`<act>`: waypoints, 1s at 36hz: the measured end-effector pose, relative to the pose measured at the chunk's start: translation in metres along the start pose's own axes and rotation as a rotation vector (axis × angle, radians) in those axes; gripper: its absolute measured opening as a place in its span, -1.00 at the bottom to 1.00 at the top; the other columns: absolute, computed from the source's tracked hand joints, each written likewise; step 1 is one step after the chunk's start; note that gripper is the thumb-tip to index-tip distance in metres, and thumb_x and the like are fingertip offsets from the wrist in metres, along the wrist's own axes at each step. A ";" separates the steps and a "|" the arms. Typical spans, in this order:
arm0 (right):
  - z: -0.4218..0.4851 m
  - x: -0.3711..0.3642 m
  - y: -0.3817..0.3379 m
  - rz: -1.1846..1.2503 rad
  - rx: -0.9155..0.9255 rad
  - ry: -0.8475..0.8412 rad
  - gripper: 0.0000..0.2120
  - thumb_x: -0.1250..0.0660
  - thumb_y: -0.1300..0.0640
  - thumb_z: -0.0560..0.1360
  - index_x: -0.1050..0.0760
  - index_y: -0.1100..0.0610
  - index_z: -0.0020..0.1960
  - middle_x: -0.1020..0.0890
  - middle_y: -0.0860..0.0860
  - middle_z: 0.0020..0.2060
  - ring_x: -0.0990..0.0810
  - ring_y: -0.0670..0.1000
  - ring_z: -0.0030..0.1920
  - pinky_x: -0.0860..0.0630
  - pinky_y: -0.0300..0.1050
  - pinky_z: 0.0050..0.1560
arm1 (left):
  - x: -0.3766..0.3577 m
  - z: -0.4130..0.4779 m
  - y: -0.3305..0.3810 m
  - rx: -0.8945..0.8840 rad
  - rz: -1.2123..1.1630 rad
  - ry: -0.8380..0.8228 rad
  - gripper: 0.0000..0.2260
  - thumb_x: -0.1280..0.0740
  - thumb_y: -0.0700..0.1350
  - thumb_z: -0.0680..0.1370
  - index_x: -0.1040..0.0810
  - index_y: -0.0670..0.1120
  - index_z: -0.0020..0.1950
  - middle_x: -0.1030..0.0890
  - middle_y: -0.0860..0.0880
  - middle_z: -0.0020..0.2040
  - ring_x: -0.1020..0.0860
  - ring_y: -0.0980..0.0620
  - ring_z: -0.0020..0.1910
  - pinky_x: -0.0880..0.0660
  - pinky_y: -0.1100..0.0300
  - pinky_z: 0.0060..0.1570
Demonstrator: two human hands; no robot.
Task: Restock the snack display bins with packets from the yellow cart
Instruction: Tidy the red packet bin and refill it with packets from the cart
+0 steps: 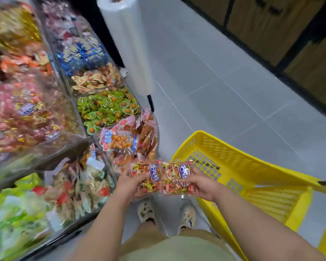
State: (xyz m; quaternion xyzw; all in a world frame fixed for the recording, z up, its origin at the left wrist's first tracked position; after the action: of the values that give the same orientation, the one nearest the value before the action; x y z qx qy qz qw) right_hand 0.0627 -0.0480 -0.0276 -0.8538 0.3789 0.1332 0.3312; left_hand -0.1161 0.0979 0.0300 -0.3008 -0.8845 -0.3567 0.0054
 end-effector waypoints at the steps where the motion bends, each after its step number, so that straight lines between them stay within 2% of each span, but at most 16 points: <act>1: 0.004 -0.013 -0.001 -0.039 -0.013 -0.016 -0.56 -0.26 0.44 0.45 -0.39 0.06 0.22 -0.69 0.08 -0.04 -0.69 0.08 -0.12 -0.62 -0.07 -0.21 | 0.016 -0.005 0.001 -0.015 -0.021 0.022 -0.34 -0.60 -0.05 0.26 -0.38 0.10 0.27 -0.67 0.10 -0.02 -0.65 0.05 -0.11 -0.59 0.11 -0.18; 2: 0.008 -0.029 -0.003 -0.076 -0.024 -0.039 -0.56 -0.28 0.44 0.44 -0.39 0.07 0.22 -0.69 0.09 -0.04 -0.68 0.09 -0.12 -0.62 -0.05 -0.18 | 0.032 -0.009 0.000 -0.028 -0.038 0.047 -0.39 -0.60 -0.09 0.28 -0.41 0.10 0.24 -0.68 0.12 -0.09 -0.66 0.09 -0.16 -0.59 0.16 -0.25; 6: 0.028 -0.095 -0.005 -0.193 -0.035 -0.115 -0.54 -0.36 0.41 0.36 -0.43 0.07 0.17 -0.68 0.12 -0.03 -0.68 0.11 -0.15 -0.62 -0.02 -0.13 | 0.102 -0.020 -0.006 -0.061 -0.097 0.153 -0.44 -0.60 -0.10 0.30 -0.44 -0.02 0.22 -0.63 0.07 -0.03 -0.61 0.11 -0.11 -0.55 0.20 -0.23; 9: 0.047 -0.142 -0.007 -0.288 -0.007 -0.094 -0.42 -0.44 0.35 0.30 -0.40 0.11 0.28 -0.66 0.15 0.03 -0.66 0.11 -0.08 -0.60 -0.02 -0.05 | 0.158 -0.027 -0.016 -0.063 -0.170 0.223 -0.26 -0.61 -0.05 0.29 -0.37 -0.10 0.40 -0.55 -0.08 0.26 -0.56 -0.12 0.18 -0.51 -0.09 0.17; 11: 0.061 -0.171 -0.007 -0.340 0.015 -0.054 -0.25 -0.47 0.27 0.28 -0.28 0.18 0.41 -0.62 0.15 0.12 -0.59 0.14 0.09 -0.53 0.05 0.15 | 0.195 -0.032 -0.020 -0.099 -0.196 0.269 -0.24 -0.60 -0.03 0.29 -0.35 -0.07 0.42 -0.53 -0.12 0.30 -0.53 -0.15 0.22 -0.47 -0.15 0.23; 12: 0.067 -0.184 -0.008 -0.360 0.020 -0.041 -0.22 -0.47 0.23 0.30 -0.23 0.18 0.45 -0.62 0.11 0.11 -0.57 0.11 0.12 -0.53 0.06 0.15 | 0.213 -0.033 -0.024 -0.114 -0.221 0.289 -0.28 -0.59 -0.05 0.30 -0.38 -0.07 0.39 -0.56 -0.11 0.25 -0.56 -0.13 0.17 -0.51 -0.10 0.18; 14: 0.076 -0.212 -0.007 -0.400 0.020 -0.028 -0.26 -0.44 0.18 0.39 -0.18 0.10 0.47 -0.62 -0.04 0.07 -0.55 -0.01 0.09 -0.60 -0.02 -0.04 | 0.247 -0.033 -0.032 -0.124 -0.289 0.321 -0.39 -0.58 -0.12 0.33 -0.40 -0.06 0.31 -0.61 -0.06 0.11 -0.62 0.00 -0.01 -0.56 0.12 -0.05; 17: 0.087 -0.250 -0.011 -0.496 0.039 -0.029 -0.30 -0.46 0.08 0.37 -0.25 0.04 0.43 -0.47 -0.01 0.30 -0.46 -0.06 0.17 -0.39 -0.05 0.17 | 0.291 -0.029 -0.040 -0.124 -0.342 0.345 -0.55 -0.55 -0.20 0.36 -0.47 -0.04 0.18 -0.66 -0.09 -0.07 -0.62 0.14 -0.35 -0.50 0.32 -0.43; 19: 0.093 -0.279 -0.021 -0.547 0.098 -0.026 -0.37 -0.47 0.05 0.34 -0.35 0.03 0.36 -0.47 0.00 0.29 -0.51 -0.10 0.11 -0.45 -0.16 0.08 | 0.322 -0.027 -0.041 -0.142 -0.345 0.393 -0.59 -0.55 -0.19 0.36 -0.48 -0.03 0.13 -0.65 -0.08 -0.08 -0.57 0.20 -0.46 -0.44 0.36 -0.54; 22: 0.096 -0.324 -0.047 -0.599 0.222 -0.032 -0.56 -0.43 0.13 0.41 -0.41 0.05 0.26 -0.58 -0.12 0.02 -0.53 -0.11 0.07 -0.48 -0.16 0.09 | 0.358 -0.024 -0.039 -0.124 -0.294 0.429 -0.26 -0.57 -0.01 0.33 -0.33 -0.07 0.42 -0.56 -0.07 0.16 -0.62 -0.14 0.06 -0.59 0.00 -0.21; 23: 0.095 -0.339 -0.059 -0.591 0.280 -0.055 -0.68 -0.42 0.17 0.41 -0.47 0.06 0.13 -0.63 -0.16 -0.11 -0.58 -0.15 -0.05 -0.53 -0.21 -0.04 | 0.368 -0.021 -0.038 -0.134 -0.305 0.430 -0.24 -0.58 0.00 0.32 -0.32 -0.09 0.43 -0.57 -0.09 0.15 -0.61 -0.21 0.08 -0.58 -0.01 -0.25; 25: 0.089 -0.367 -0.089 -0.633 0.416 -0.069 -0.80 -0.42 0.16 0.39 -0.50 0.07 0.00 -0.63 -0.11 -0.21 -0.57 -0.13 -0.22 -0.51 -0.25 -0.27 | 0.381 -0.017 -0.031 -0.166 -0.342 0.412 -0.28 -0.58 -0.01 0.31 -0.36 -0.12 0.38 -0.60 -0.10 0.07 -0.63 -0.08 -0.15 -0.48 0.20 -0.44; 28: 0.085 -0.403 -0.139 -0.914 0.630 0.070 -0.70 -0.45 0.02 0.41 -0.48 0.02 0.10 -0.56 -0.09 -0.12 -0.54 -0.12 -0.20 -0.46 -0.33 -0.29 | 0.391 -0.012 -0.018 -0.201 -0.353 0.370 -0.43 -0.58 0.02 0.29 -0.45 -0.01 0.22 -0.58 -0.01 0.08 -0.56 0.06 -0.10 -0.41 0.17 -0.25; 30: 0.089 -0.429 -0.170 -1.036 0.763 0.139 -0.64 -0.46 0.01 0.40 -0.48 0.02 0.16 -0.55 -0.08 -0.09 -0.52 -0.08 -0.12 -0.47 -0.28 -0.14 | 0.395 -0.011 -0.008 -0.225 -0.373 0.351 -0.55 -0.58 0.04 0.29 -0.45 0.08 0.07 -0.55 0.12 -0.01 -0.54 0.13 -0.10 -0.38 0.19 -0.25; 32: 0.098 -0.457 -0.190 -1.197 0.853 0.166 -0.57 -0.48 0.03 0.39 -0.47 -0.01 0.22 -0.53 -0.09 0.02 -0.49 -0.07 0.01 -0.41 -0.18 0.03 | 0.397 -0.009 0.002 -0.251 -0.381 0.334 -0.51 -0.58 0.06 0.28 -0.45 0.09 0.09 -0.54 0.14 0.00 -0.53 0.12 -0.05 -0.41 0.16 -0.21; 36: 0.124 -0.508 -0.200 -1.641 0.919 0.117 -0.54 -0.47 0.03 0.40 -0.45 -0.01 0.26 -0.58 -0.03 0.14 -0.52 -0.04 0.06 -0.40 -0.17 0.05 | 0.400 -0.003 0.017 -0.281 -0.408 0.327 -0.42 -0.60 0.06 0.25 -0.45 0.08 0.19 -0.57 0.10 0.05 -0.56 0.04 0.03 -0.49 0.07 -0.02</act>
State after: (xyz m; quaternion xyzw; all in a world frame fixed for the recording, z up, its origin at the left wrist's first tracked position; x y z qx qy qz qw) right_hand -0.1313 0.4170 0.2155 -0.6448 -0.3093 -0.3471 0.6066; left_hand -0.4355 0.3172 0.1327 -0.0529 -0.8560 -0.5131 0.0345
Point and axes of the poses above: each hand's wrist, its own z-axis towards the middle knuckle, its own x-axis out of the back of the hand, y = z × x, the point moved 8 cm from there along z, towards the middle knuckle
